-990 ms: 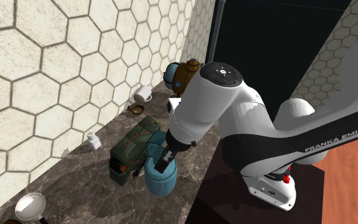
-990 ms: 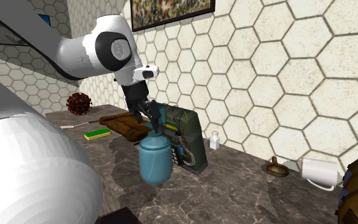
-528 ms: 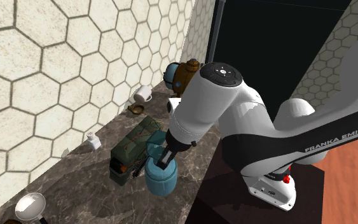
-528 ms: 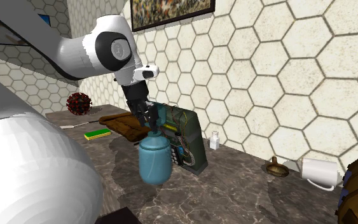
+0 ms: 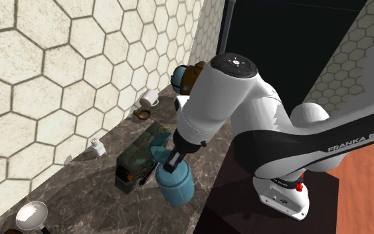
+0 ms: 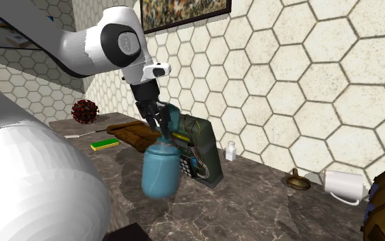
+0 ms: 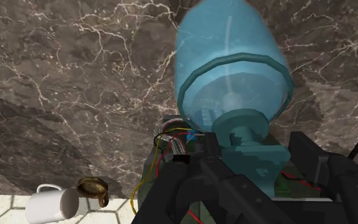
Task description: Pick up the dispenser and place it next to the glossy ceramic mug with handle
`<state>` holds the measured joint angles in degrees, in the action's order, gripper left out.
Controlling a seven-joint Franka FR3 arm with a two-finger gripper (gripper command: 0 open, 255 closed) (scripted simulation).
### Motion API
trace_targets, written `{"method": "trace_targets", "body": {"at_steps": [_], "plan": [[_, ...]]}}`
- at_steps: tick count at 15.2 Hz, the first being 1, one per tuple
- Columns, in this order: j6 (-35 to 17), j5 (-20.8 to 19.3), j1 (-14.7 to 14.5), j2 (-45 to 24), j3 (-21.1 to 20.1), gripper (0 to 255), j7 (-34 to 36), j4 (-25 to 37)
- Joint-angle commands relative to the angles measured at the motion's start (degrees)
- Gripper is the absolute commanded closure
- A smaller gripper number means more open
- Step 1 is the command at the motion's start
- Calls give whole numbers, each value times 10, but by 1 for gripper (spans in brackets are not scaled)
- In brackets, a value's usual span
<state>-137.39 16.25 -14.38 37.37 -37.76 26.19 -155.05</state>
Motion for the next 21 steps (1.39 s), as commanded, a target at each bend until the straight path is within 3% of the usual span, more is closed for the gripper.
{"method": "trace_targets", "body": {"at_steps": [1,21], "plan": [[19,-2,-2,9,8,255,-3,10],[186,-28,3,55,65,255,-20,132]]}}
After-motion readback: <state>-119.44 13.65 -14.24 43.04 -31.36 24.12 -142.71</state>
